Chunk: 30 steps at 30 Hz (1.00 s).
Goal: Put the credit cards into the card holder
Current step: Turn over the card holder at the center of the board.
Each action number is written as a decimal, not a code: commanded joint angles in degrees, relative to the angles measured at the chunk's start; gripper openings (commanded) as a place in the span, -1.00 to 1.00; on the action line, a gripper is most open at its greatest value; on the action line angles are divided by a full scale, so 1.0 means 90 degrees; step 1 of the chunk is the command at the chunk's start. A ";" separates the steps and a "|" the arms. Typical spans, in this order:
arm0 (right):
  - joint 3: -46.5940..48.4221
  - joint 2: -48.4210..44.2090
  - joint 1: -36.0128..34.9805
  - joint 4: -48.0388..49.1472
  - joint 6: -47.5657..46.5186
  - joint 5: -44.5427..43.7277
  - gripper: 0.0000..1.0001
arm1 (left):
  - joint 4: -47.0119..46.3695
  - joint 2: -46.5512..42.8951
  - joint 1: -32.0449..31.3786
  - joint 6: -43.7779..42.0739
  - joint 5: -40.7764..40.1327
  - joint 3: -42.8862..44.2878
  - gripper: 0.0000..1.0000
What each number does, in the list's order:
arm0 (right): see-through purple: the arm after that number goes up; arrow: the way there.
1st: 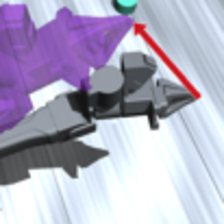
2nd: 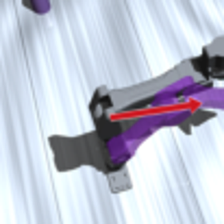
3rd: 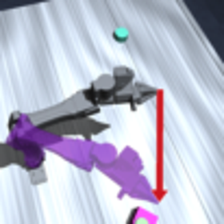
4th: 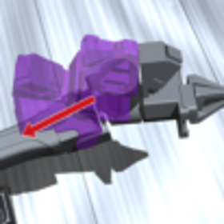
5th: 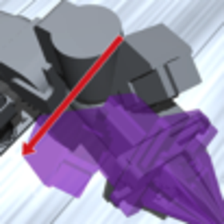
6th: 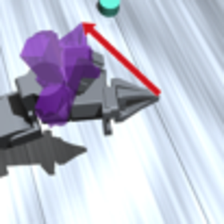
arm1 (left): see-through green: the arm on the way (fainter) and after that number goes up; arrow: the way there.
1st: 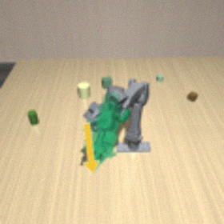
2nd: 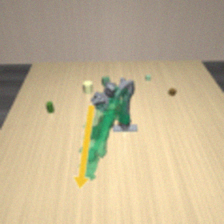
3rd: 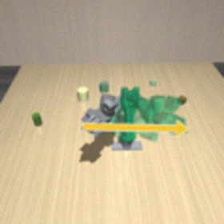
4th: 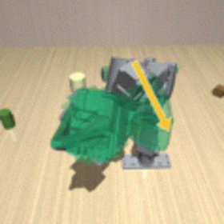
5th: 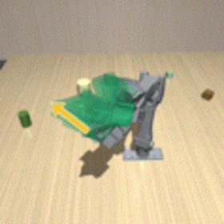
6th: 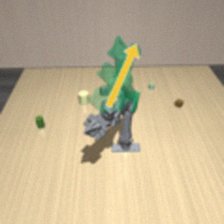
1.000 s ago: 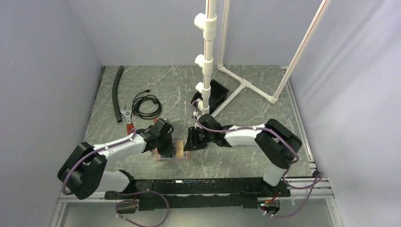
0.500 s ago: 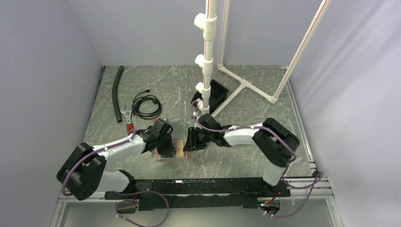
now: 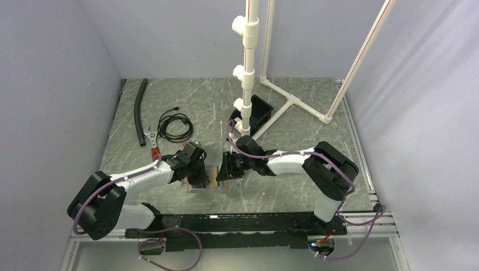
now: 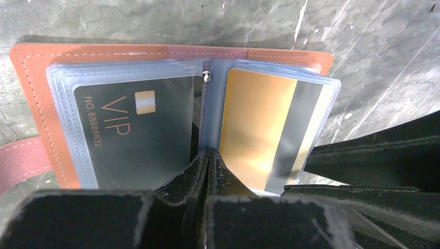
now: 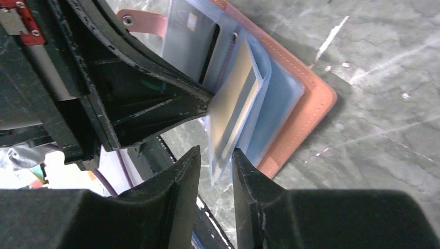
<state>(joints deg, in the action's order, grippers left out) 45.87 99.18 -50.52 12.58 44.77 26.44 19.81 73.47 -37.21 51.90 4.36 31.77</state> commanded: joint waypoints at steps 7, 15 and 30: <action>0.0311 0.0135 -0.0041 0.0820 0.0331 0.0515 -0.45 | 0.0424 -0.0360 -0.0055 0.0038 -0.0043 0.0166 -0.76; 0.0569 0.0276 -0.0042 0.0692 0.0179 0.0631 -0.36 | 0.1070 -0.0861 -0.0045 0.0273 -0.0057 0.0269 -0.49; 0.0748 0.0552 -0.0050 0.0898 0.0232 0.0933 -0.18 | 0.2457 -0.2133 0.0134 0.0467 -0.0560 0.0576 -0.22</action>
<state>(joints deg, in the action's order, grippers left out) 50.57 103.63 -50.72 16.91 46.76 33.19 40.21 55.90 -37.30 55.81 0.73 35.40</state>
